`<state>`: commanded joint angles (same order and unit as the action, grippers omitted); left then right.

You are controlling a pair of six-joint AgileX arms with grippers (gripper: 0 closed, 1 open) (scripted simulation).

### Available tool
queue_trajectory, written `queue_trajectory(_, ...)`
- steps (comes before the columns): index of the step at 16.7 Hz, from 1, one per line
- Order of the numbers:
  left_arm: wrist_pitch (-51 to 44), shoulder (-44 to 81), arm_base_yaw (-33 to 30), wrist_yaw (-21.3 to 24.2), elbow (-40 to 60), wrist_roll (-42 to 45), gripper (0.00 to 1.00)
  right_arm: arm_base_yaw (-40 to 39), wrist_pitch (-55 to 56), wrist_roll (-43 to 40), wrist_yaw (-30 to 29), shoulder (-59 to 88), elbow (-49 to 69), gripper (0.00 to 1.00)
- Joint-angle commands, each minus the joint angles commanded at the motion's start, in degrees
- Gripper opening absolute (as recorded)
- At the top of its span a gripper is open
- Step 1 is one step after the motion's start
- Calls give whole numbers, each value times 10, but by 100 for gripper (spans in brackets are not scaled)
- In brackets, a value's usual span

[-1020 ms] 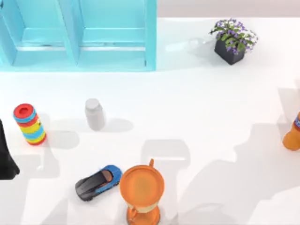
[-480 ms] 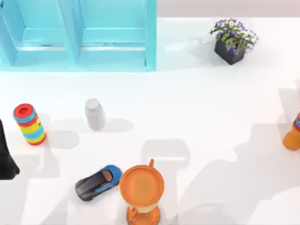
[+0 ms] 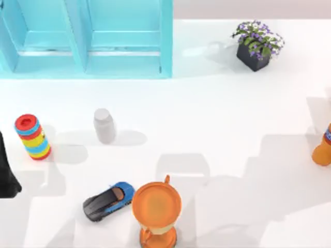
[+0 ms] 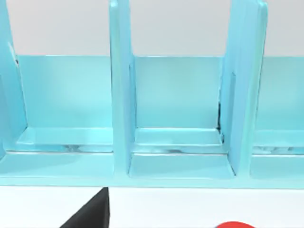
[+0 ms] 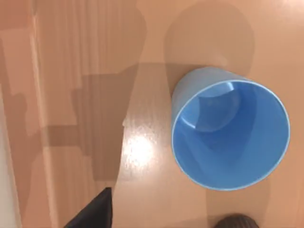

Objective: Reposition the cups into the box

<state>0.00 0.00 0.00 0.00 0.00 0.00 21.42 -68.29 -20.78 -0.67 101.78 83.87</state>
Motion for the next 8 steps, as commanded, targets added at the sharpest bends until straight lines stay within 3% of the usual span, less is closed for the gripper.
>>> queue_trajectory(4, 0, 0, 0, 0, 0, 0, 100, 0, -119, -2, 0, 2, 119, 100)
queue_trajectory(8, 0, 0, 0, 0, 0, 0, 100, 0, -163, -2, 1, 1, 161, 100)
